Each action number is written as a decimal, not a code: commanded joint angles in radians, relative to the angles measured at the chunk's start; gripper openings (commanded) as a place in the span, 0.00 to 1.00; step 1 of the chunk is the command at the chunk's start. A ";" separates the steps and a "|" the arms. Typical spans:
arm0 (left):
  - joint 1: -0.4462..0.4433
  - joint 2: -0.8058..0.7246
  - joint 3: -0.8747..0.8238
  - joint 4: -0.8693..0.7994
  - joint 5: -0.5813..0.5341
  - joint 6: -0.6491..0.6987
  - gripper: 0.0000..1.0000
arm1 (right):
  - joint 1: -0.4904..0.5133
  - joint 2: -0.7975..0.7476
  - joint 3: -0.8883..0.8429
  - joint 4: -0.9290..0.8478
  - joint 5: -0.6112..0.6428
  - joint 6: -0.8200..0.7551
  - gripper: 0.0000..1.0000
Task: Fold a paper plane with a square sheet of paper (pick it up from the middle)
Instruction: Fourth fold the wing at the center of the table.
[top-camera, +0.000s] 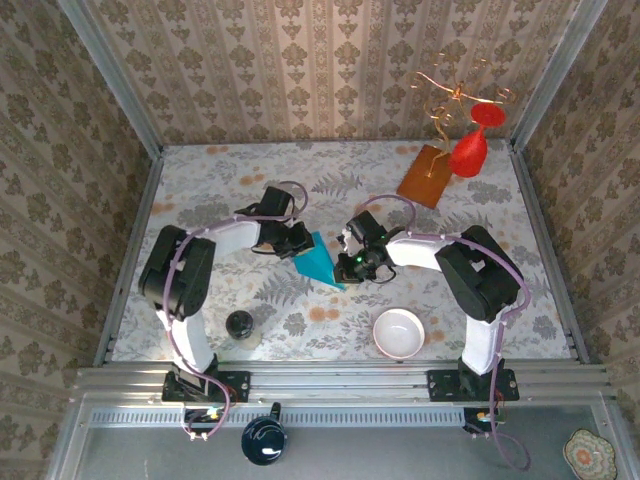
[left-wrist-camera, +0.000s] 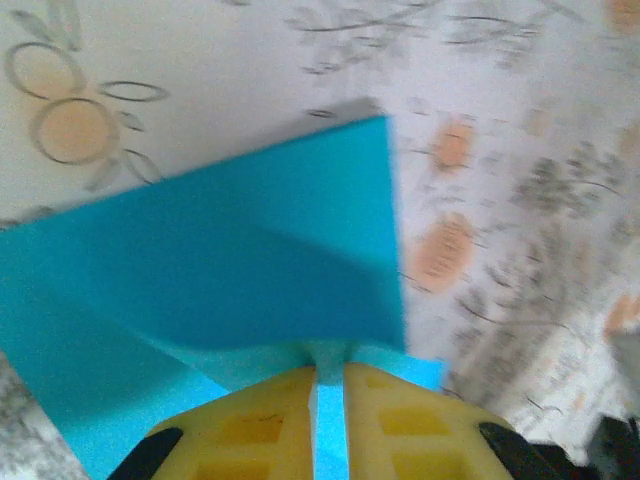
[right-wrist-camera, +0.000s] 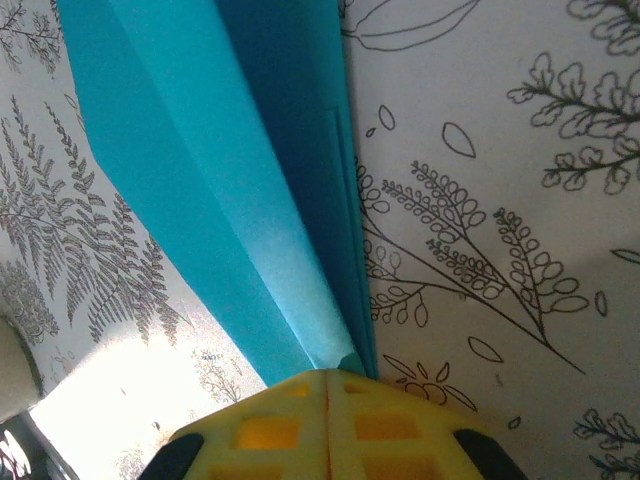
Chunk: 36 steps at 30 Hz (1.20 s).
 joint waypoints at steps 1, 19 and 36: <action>-0.042 -0.082 -0.036 0.052 -0.013 0.023 0.17 | -0.003 0.064 -0.025 -0.078 0.043 0.018 0.09; -0.124 0.053 -0.095 0.197 0.108 -0.010 0.13 | -0.003 0.084 -0.014 -0.123 0.045 0.018 0.08; -0.069 0.117 -0.146 0.273 0.127 0.033 0.14 | -0.003 0.098 -0.034 -0.170 0.094 0.017 0.08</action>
